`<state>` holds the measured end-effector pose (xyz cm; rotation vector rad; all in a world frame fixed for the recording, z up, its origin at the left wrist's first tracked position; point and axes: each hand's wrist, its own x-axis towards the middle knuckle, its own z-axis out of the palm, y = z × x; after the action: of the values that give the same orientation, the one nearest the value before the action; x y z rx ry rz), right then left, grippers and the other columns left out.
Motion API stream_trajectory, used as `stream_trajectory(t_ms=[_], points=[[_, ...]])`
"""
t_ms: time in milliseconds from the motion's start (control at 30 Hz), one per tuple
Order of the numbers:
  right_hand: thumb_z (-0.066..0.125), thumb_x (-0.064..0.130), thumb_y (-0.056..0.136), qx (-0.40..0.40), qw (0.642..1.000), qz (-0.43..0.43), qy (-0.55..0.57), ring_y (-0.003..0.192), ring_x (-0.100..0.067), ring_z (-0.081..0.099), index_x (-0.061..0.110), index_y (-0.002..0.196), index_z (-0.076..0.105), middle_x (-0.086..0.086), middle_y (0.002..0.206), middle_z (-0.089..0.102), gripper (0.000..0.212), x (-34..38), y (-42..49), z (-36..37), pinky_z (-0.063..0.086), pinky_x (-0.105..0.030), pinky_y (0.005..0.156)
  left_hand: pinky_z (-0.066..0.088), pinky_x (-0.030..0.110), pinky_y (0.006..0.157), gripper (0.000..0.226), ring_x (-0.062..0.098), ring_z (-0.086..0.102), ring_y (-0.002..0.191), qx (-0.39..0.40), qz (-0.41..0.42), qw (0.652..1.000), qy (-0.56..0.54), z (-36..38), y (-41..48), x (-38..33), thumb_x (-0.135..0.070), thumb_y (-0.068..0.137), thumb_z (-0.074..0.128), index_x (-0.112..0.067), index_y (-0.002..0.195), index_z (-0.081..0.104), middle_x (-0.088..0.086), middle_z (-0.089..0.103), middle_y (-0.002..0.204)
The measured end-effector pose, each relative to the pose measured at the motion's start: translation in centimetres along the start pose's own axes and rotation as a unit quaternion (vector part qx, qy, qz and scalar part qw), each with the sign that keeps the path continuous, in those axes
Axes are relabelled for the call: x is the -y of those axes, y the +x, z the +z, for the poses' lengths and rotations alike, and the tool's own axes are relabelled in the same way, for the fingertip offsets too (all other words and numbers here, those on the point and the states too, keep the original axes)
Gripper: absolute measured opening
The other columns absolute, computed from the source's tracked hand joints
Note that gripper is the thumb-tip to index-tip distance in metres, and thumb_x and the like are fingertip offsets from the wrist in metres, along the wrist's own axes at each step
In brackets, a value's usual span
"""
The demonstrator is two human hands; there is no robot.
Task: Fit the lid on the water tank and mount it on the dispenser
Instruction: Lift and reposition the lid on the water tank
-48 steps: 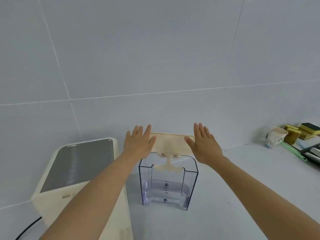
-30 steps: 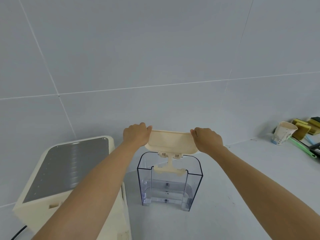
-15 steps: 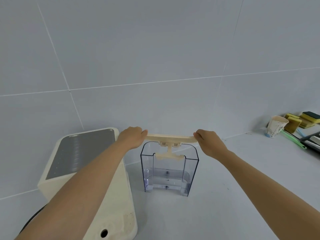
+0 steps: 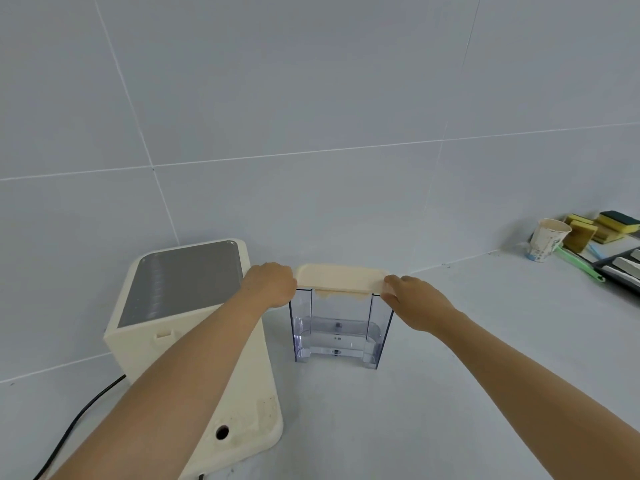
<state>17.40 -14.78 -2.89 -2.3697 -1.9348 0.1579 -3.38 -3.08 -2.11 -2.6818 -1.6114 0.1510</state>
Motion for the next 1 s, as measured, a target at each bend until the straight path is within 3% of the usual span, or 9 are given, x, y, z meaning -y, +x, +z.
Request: stream_trajectory(t_ms=[233,333,400,500,633,767,867,1000], points=[[0.029,0.032,0.096,0.001,1.0,0.005,0.004,0.101,-0.032,0.056,0.006,0.126,0.041,-0.016,0.113,0.057,0.042,0.2,-0.1,0.2,0.044,-0.037,0.077,0.038,0.031,0.07,0.029,0.031,0.061,0.101,0.017,0.009,0.997,0.076,-0.3,-0.7,-0.5,-0.003,0.087,0.037,-0.002,0.106,0.058,0.014,0.064,0.112],[0.027,0.034,0.096,0.002,1.0,0.007,-0.006,0.102,-0.033,0.056,0.008,0.128,0.038,-0.016,0.115,0.058,0.043,0.0,0.1,-0.3,0.045,-0.038,0.077,0.046,0.038,0.081,0.031,0.032,0.054,0.109,-0.03,-0.024,0.999,0.001,-0.4,-1.2,-0.9,-0.012,0.093,0.034,-0.002,0.116,0.052,0.016,0.053,0.122],[0.028,0.036,0.095,-0.008,1.0,0.018,0.013,0.104,-0.034,0.055,0.011,0.132,0.033,-0.017,0.118,0.057,0.045,0.0,0.4,-0.7,0.045,-0.04,0.079,0.043,0.043,0.091,0.041,0.033,0.043,0.121,-0.096,-0.05,0.985,-0.132,-0.5,-1.7,-1.7,-0.023,0.097,0.032,-0.004,0.133,0.036,0.017,0.04,0.135],[0.032,0.037,0.095,-0.018,0.993,0.039,0.106,0.117,-0.035,0.05,0.012,0.14,0.023,-0.019,0.133,0.047,0.053,0.1,1.6,-1.2,0.042,-0.044,0.091,0.029,0.043,0.109,0.06,0.03,0.021,0.14,-0.128,-0.091,0.908,-0.388,-0.6,-2.4,-3.6,-0.028,0.095,0.035,-0.009,0.146,0.01,0.014,0.011,0.155],[0.041,0.039,0.092,0.002,0.957,0.095,0.275,0.132,-0.033,0.036,0.008,0.144,0.016,-0.018,0.147,0.033,0.066,0.1,3.7,-1.0,0.033,-0.04,0.104,0.016,0.043,0.115,0.076,0.028,0.003,0.146,-0.092,-0.183,0.791,-0.577,0.6,-3.1,-5.6,-0.027,0.093,0.044,-0.011,0.147,-0.007,0.013,-0.011,0.157],[0.046,0.04,0.09,0.044,0.922,0.122,0.365,0.139,-0.028,0.027,0.008,0.144,0.019,-0.012,0.153,0.026,0.069,0.4,4.9,-0.1,0.027,-0.037,0.11,0.024,0.05,0.114,0.085,0.033,0.016,0.143,-0.048,-0.261,0.71,-0.652,2.1,-2.6,-5.8,-0.031,0.089,0.053,-0.009,0.146,-0.005,0.016,-0.001,0.157],[0.05,0.035,0.088,0.042,0.92,0.13,0.367,0.134,-0.027,0.033,0.009,0.141,0.029,-0.009,0.15,0.031,0.062,0.6,5.4,0.5,0.032,-0.033,0.104,0.027,0.046,0.114,0.086,0.032,0.023,0.14,-0.035,-0.259,0.689,-0.676,2.6,-2.1,-6.1,-0.032,0.089,0.054,-0.008,0.146,-0.006,0.013,0.007,0.157],[0.06,0.03,0.083,0.023,0.904,0.116,0.411,0.099,-0.021,0.051,0.007,0.119,0.054,-0.011,0.122,0.057,0.043,0.2,5.5,0.9,0.04,-0.028,0.081,0.035,0.037,0.103,0.079,0.03,0.04,0.127,-0.059,-0.259,0.669,-0.694,2.9,-1.5,-6.7,-0.028,0.087,0.059,-0.005,0.142,0.007,0.016,0.028,0.147]])
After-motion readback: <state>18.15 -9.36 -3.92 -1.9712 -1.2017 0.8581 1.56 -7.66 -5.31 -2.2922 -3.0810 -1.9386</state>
